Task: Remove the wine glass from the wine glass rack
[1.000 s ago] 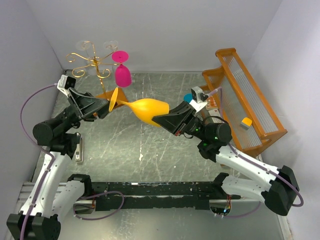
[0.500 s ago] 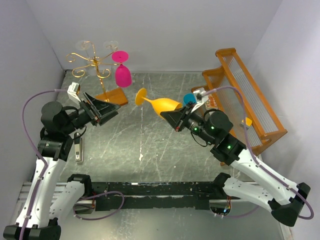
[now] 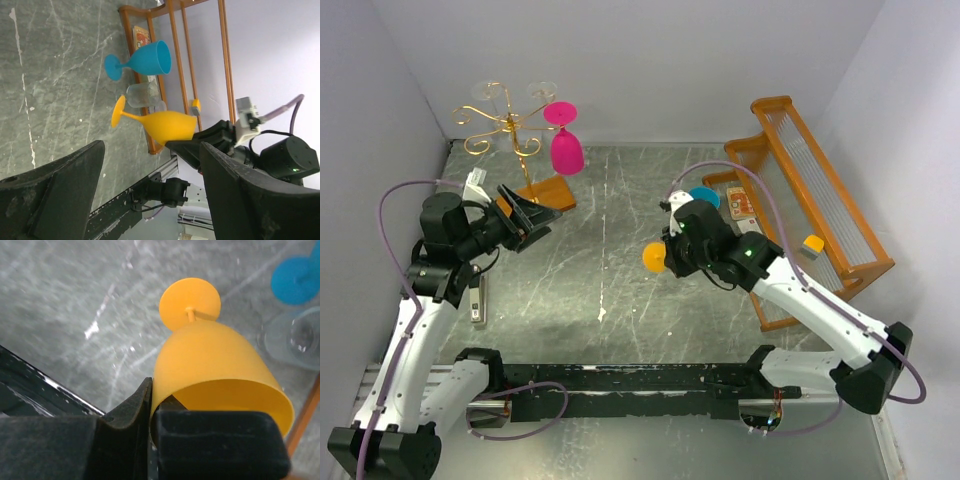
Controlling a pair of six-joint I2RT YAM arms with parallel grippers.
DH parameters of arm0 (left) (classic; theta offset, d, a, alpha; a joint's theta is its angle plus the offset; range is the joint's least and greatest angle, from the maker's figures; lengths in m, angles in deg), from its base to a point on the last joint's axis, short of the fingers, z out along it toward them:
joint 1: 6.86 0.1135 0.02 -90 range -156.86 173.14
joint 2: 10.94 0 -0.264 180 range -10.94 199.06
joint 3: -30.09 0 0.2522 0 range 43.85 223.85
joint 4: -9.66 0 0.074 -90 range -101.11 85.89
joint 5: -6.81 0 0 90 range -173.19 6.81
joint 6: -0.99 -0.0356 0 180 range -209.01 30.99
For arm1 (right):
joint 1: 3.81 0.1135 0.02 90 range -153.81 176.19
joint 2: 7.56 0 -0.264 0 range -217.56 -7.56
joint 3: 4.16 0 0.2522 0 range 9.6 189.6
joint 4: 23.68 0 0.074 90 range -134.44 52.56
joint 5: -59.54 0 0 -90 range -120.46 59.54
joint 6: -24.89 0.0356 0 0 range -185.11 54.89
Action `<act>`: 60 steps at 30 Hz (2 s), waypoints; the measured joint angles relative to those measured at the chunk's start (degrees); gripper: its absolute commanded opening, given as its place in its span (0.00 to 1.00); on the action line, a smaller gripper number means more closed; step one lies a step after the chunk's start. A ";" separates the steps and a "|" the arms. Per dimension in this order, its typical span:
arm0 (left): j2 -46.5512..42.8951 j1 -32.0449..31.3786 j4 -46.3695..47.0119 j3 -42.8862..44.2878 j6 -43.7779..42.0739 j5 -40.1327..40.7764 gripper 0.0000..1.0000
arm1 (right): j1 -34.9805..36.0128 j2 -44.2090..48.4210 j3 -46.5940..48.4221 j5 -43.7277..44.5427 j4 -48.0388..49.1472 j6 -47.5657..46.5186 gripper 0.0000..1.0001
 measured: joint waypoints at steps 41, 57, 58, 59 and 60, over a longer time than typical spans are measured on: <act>4.31 0.00 -17.25 20.68 -17.57 2.58 0.98 | -19.69 -6.49 2.82 1.01 -14.73 6.62 0.77; 32.44 -0.07 -17.07 52.02 -16.87 11.19 0.84 | -19.80 3.32 2.93 -4.07 -0.39 2.23 0.83; 34.05 -0.07 -17.11 53.46 -16.96 12.07 0.82 | -19.82 4.28 2.23 -4.42 0.48 1.92 0.83; 35.93 -0.07 -17.53 55.06 -17.07 12.90 0.79 | -19.82 5.18 1.55 -4.61 0.96 1.66 0.83; 37.88 -0.07 -17.92 56.74 -17.16 13.79 0.76 | -19.82 6.19 0.74 -4.66 1.49 1.40 0.83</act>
